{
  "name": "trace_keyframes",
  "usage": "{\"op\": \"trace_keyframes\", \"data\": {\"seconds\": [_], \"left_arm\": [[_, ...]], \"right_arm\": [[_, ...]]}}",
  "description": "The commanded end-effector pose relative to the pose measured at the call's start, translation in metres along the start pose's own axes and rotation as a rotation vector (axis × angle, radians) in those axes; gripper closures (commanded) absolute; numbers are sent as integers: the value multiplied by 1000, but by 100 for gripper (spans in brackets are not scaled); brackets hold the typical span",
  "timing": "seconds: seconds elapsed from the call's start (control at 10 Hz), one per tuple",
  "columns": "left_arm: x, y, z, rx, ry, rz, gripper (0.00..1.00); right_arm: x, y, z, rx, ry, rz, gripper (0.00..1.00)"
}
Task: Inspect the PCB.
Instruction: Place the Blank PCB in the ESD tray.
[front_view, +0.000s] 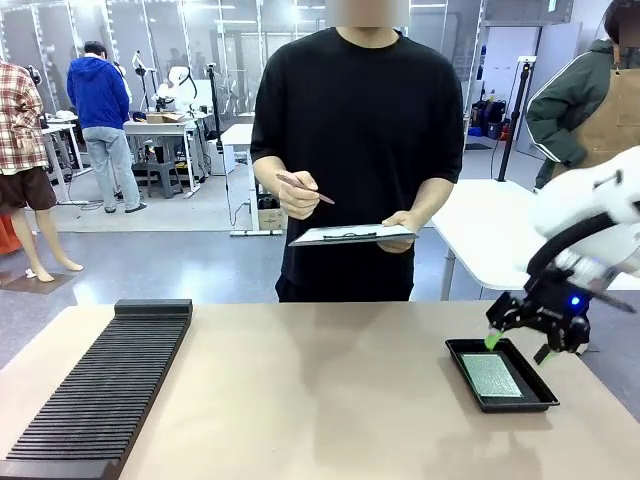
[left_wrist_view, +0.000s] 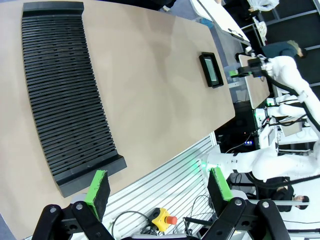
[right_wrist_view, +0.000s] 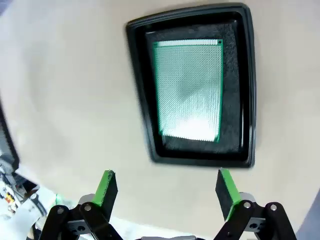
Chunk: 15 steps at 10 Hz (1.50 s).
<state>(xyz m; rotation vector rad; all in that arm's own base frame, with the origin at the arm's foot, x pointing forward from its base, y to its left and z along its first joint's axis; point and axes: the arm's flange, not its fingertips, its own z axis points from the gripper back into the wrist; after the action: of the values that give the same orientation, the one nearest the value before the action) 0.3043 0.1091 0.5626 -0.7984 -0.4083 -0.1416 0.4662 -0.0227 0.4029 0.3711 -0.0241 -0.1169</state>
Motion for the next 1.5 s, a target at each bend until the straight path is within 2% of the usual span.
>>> {"op": "trace_keyframes", "data": {"seconds": [0.0,0.2,0.4,0.7,1.0,1.4], "left_arm": [[2,-1,3,13,12,1,0],[2,-1,3,13,12,1,0],[2,-1,3,13,12,1,0],[2,-1,3,13,12,1,0],[2,-1,3,13,12,1,0],[2,-1,3,13,12,1,0]], "right_arm": [[-32,0,67,117,59,70,0],[-64,-20,122,359,88,117,0],[-106,-40,160,625,53,165,0],[-142,-61,163,877,2,214,0],[-156,-61,157,854,-69,215,0],[-155,-74,154,865,-81,202,0]]}}
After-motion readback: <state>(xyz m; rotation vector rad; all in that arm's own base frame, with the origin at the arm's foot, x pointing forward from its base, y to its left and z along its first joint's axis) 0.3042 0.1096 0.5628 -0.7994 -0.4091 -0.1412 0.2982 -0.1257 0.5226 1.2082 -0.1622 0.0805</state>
